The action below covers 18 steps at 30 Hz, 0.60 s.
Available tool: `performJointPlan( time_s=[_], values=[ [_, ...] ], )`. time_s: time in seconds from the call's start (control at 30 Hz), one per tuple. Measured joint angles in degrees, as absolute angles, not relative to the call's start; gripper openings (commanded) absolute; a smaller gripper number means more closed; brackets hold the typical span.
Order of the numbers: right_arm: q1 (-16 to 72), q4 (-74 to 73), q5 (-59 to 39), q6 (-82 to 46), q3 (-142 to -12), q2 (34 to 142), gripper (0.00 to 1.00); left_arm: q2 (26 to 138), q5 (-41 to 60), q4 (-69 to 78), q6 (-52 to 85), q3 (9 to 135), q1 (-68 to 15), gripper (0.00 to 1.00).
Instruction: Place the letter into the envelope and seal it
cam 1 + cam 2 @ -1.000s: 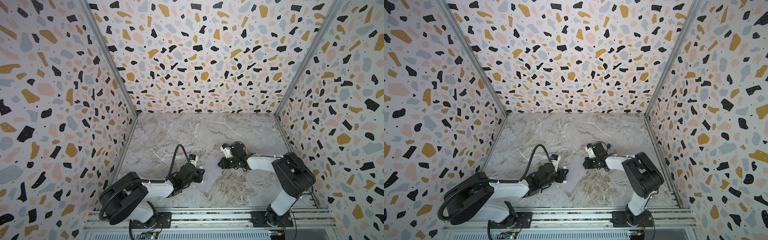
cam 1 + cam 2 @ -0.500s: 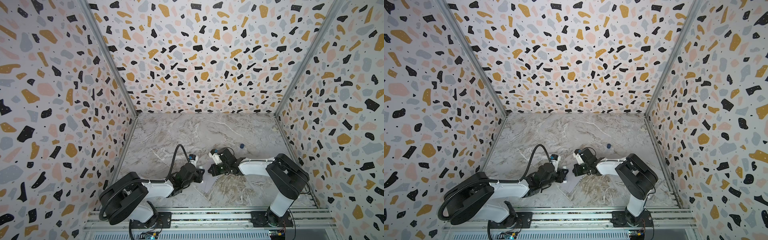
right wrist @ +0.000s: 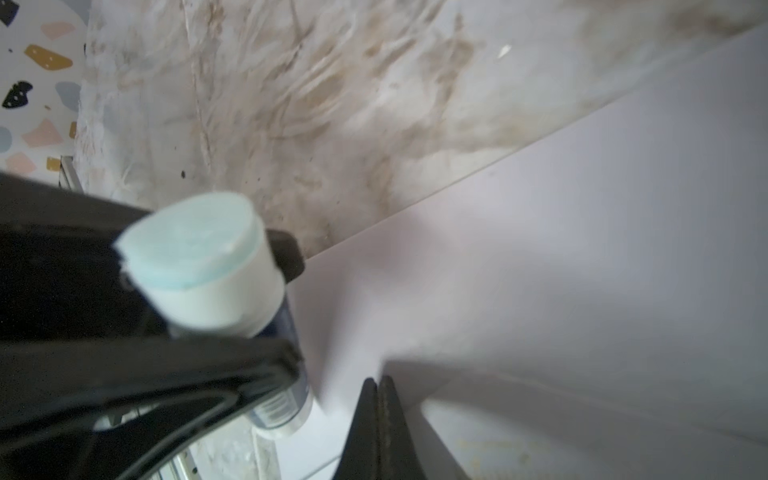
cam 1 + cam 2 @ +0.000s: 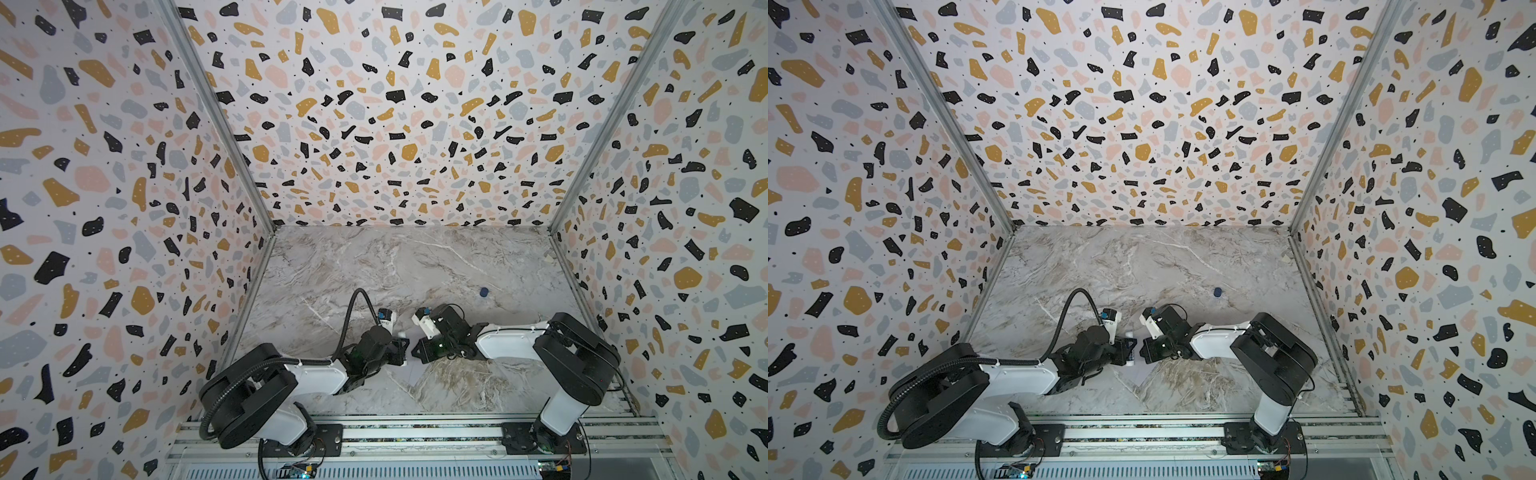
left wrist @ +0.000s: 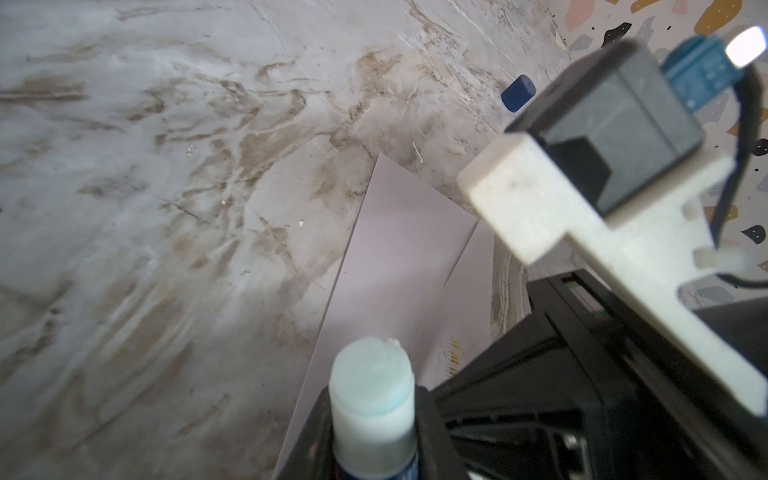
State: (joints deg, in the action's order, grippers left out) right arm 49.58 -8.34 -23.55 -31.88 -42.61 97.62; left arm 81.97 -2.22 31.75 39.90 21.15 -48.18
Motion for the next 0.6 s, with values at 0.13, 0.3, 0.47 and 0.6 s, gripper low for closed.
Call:
performJointPlan(
  time_s=[0.13,0.3,0.47,0.6],
  values=[
    [50.76,-8.01,-24.16,-32.34,-41.91,96.92,0.0,82.08,-2.24,31.86,39.9,21.15,-48.18,0.0],
    [51.18,-8.19,-24.93,-32.95,-40.62,96.01,0.0,82.08,-2.26,31.88,39.9,21.15,-48.18,0.0],
    [50.46,-8.23,-25.1,-32.95,-40.56,95.94,0.0,82.08,-2.26,31.88,39.9,21.15,-48.18,0.0],
    [48.07,-7.6,-26.46,-32.93,-40.56,95.96,0.0,82.08,-2.31,31.86,39.9,21.15,-48.18,0.0]
  ],
)
